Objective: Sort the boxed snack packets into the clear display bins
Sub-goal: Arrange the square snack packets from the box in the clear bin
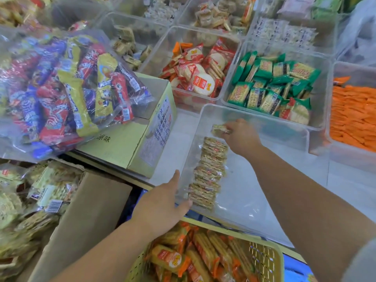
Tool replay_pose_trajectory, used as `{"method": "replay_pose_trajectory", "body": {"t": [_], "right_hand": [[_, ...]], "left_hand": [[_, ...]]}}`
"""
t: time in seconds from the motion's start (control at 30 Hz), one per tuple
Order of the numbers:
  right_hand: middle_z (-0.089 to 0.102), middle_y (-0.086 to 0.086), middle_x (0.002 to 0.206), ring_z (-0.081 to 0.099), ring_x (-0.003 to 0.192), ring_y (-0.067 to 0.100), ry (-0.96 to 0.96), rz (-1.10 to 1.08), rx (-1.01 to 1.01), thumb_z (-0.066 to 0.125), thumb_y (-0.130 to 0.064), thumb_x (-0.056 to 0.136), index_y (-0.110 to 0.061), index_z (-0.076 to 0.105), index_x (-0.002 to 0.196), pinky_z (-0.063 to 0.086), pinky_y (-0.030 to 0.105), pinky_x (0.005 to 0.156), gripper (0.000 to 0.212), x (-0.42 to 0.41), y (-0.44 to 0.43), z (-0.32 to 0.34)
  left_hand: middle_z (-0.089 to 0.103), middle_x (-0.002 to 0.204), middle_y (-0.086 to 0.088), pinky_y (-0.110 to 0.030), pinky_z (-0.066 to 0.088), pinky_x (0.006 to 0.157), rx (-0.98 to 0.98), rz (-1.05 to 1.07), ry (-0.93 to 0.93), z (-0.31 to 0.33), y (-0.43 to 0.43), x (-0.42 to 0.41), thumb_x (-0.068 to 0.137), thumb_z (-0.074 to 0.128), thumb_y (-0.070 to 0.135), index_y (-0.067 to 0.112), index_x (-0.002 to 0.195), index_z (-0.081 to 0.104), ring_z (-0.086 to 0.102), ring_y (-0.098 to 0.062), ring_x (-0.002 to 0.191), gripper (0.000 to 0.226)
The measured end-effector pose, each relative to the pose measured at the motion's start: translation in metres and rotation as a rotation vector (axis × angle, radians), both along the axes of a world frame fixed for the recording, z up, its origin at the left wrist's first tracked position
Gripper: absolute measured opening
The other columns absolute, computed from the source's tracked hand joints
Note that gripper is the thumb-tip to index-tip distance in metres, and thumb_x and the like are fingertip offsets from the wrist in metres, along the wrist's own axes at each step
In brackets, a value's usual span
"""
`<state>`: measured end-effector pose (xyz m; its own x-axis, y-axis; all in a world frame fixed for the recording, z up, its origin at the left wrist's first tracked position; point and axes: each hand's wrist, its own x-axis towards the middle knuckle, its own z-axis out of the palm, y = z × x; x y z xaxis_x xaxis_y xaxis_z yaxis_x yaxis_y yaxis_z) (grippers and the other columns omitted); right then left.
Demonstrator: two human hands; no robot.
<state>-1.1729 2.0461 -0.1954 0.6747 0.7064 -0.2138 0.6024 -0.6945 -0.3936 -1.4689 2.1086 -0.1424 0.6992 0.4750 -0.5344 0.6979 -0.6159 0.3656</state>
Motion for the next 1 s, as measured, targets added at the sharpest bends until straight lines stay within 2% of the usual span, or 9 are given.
{"method": "replay_pose_trajectory", "body": {"t": [0.1,0.2,0.4,0.53,0.63,0.7,0.77,0.87,1.0], "right_hand": [[0.065,0.015,0.122,0.058,0.107,0.034,0.177,0.104,-0.108,0.052,-0.028,0.1,-0.012,0.065,0.123,0.043,0.034,0.081,0.031,-0.002,0.012,-0.019],[0.061,0.016,0.133,0.054,0.118,0.034,0.272,0.131,-0.115,0.043,-0.029,0.104,-0.011,0.059,0.132,0.038,0.033,0.087,0.036,0.002,0.016,-0.022],[0.056,0.012,0.143,0.05,0.129,0.032,0.301,0.191,-0.175,0.038,-0.033,0.107,-0.015,0.054,0.14,0.037,0.034,0.101,0.04,0.001,0.013,-0.021],[0.051,0.012,0.147,0.048,0.13,0.032,0.326,0.147,-0.154,0.035,-0.046,0.105,-0.017,0.048,0.145,0.035,0.036,0.096,0.05,-0.012,0.008,-0.027],[0.053,0.016,0.137,0.052,0.121,0.035,0.367,0.101,-0.118,0.037,-0.046,0.104,-0.017,0.05,0.138,0.037,0.035,0.09,0.047,-0.021,0.007,-0.031],[0.049,0.016,0.14,0.05,0.124,0.036,0.409,0.072,-0.13,0.036,-0.048,0.104,-0.019,0.047,0.143,0.04,0.04,0.098,0.05,-0.021,0.008,-0.028],[0.04,0.015,0.153,0.041,0.136,0.037,0.395,0.069,-0.202,0.032,-0.053,0.104,-0.024,0.035,0.153,0.035,0.046,0.111,0.057,-0.02,0.009,-0.021],[0.03,0.013,0.162,0.028,0.147,0.037,0.342,0.052,-0.214,0.034,-0.059,0.103,-0.023,0.023,0.159,0.024,0.047,0.119,0.067,-0.027,0.009,-0.004],[0.034,0.012,0.161,0.034,0.146,0.034,0.372,-0.093,-0.007,0.045,-0.057,0.101,-0.021,0.031,0.157,0.026,0.049,0.12,0.068,-0.053,0.003,0.019]], "left_hand": [[0.057,0.141,0.016,-0.02,0.043,0.076,0.002,-0.039,0.016,0.004,0.001,0.001,0.094,0.045,0.071,0.038,0.161,-0.013,0.06,-0.006,0.108,0.094],[0.057,0.141,0.012,-0.024,0.049,0.081,0.038,-0.082,0.036,0.006,0.002,0.004,0.097,0.043,0.068,0.034,0.161,-0.014,0.061,-0.011,0.112,0.093],[0.062,0.132,0.007,-0.032,0.056,0.087,0.057,-0.086,0.024,0.006,0.0,0.005,0.1,0.043,0.062,0.03,0.162,-0.012,0.062,-0.013,0.11,0.09],[0.06,0.138,0.01,-0.031,0.054,0.093,0.044,-0.074,0.009,0.002,0.001,0.003,0.1,0.044,0.062,0.032,0.162,-0.012,0.059,-0.013,0.119,0.088],[0.06,0.138,0.011,-0.033,0.055,0.093,0.045,-0.08,0.014,-0.001,0.001,0.002,0.099,0.043,0.063,0.032,0.162,-0.012,0.06,-0.014,0.119,0.088],[0.061,0.137,0.01,-0.034,0.055,0.093,0.05,-0.084,0.017,-0.001,0.001,0.003,0.099,0.043,0.063,0.032,0.162,-0.011,0.06,-0.014,0.118,0.088],[0.061,0.136,0.008,-0.037,0.055,0.094,0.054,-0.084,0.02,0.001,0.0,0.003,0.099,0.043,0.065,0.031,0.162,-0.01,0.06,-0.016,0.119,0.089],[0.053,0.146,0.004,-0.04,0.048,0.105,0.033,-0.084,-0.009,0.009,0.0,-0.003,0.098,0.042,0.067,0.03,0.164,-0.004,0.05,-0.02,0.132,0.089],[0.032,0.161,0.013,-0.032,0.023,0.121,-0.08,-0.055,-0.179,0.035,-0.004,-0.038,0.098,0.048,0.064,0.038,0.163,0.006,0.026,-0.013,0.148,0.082]]}}
